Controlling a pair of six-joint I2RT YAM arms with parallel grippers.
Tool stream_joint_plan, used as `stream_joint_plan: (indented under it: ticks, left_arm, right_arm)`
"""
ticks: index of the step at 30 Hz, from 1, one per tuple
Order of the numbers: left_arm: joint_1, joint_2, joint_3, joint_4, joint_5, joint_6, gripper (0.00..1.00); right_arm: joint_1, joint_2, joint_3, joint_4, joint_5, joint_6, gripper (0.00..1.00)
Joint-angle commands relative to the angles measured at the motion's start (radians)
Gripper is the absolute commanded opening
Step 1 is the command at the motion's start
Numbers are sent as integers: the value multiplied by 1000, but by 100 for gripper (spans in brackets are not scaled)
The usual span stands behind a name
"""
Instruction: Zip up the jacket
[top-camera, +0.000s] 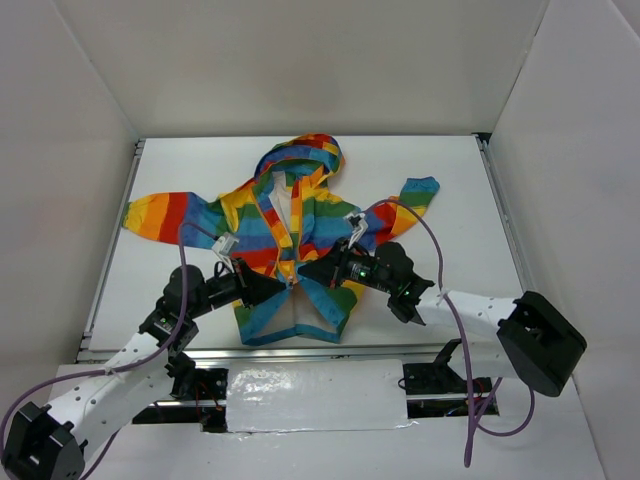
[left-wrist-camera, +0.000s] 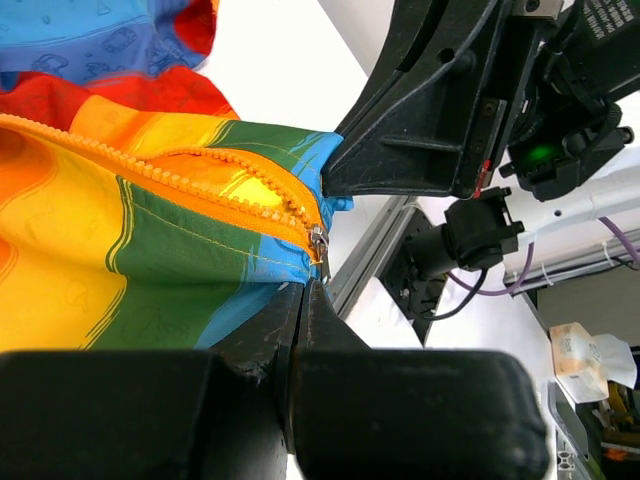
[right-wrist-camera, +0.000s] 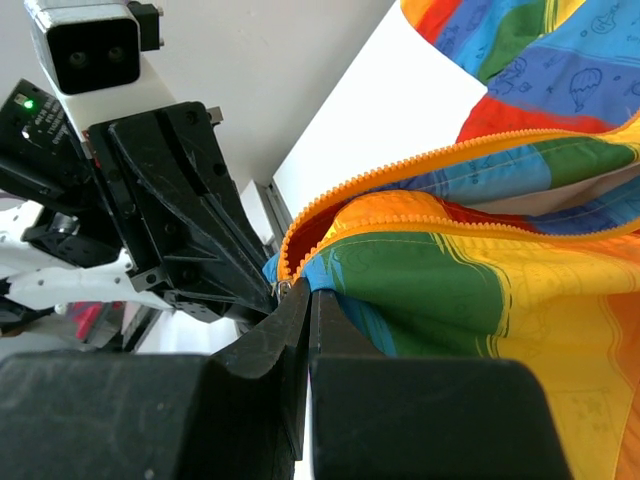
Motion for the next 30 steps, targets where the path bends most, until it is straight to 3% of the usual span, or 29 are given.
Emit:
stream_joint_plan:
  ticks: [1,21,30]
  left_arm:
    - [-3,-1,23,-3,104,9,0]
    - [-5,29,-70,102,163,-23,0]
    - [-5,175,-141,426,207,-166,0]
  right_arm:
    - [-27,-53,-11,137,113,20,0]
    - [-34,-33,5,143,147,162,0]
    - [-33,10,-12,134,139,183,0]
